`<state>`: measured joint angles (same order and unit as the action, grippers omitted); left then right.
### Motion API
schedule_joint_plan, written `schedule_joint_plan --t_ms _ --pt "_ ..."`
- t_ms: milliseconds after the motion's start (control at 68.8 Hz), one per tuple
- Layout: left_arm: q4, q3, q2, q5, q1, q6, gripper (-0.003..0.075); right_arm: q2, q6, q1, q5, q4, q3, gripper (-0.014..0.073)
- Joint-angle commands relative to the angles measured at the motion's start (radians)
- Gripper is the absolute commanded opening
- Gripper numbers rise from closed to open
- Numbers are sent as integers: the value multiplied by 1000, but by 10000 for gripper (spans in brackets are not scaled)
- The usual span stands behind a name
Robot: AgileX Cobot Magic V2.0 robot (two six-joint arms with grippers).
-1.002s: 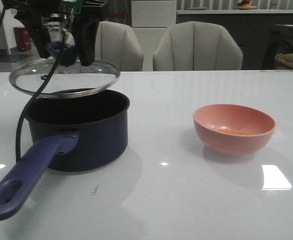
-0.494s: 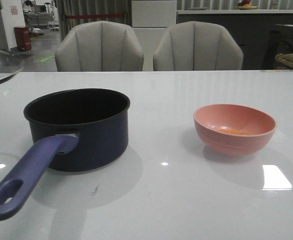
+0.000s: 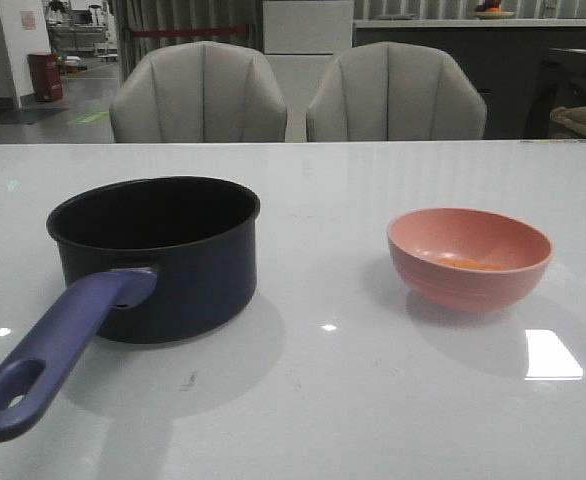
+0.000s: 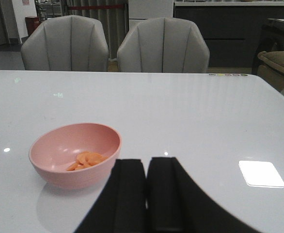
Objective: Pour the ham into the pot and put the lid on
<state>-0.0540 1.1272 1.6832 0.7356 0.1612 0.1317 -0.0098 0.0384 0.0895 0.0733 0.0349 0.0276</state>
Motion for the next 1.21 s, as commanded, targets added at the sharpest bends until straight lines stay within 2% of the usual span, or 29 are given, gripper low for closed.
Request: schedule_joint_plan --t_ms 0,203,334,610,726,857,1002,1191 --pt "-37 20 -3 -68 2 21 405 -21 -6 3 -91 -10 -6 146" --pt "-44 20 65 -61 2 21 415 -21 -6 3 -91 -10 -6 146" --pt "-44 22 88 -61 2 21 459 -21 -6 3 -91 -10 -6 146" --pt "-44 35 105 -26 0 21 652 -21 -6 3 -91 -10 -6 146" --pt "-34 73 93 13 0 21 657 -21 -6 3 -91 -10 -6 146" --pt "-30 77 36 -4 0 23 657 -21 -6 3 -91 -10 -6 146" --pt "-28 77 -57 -11 0 23 657 -21 -6 3 -91 -10 -6 146" --pt "-95 16 -245 -65 -11 23 657 -21 -6 3 -91 -10 -6 146"
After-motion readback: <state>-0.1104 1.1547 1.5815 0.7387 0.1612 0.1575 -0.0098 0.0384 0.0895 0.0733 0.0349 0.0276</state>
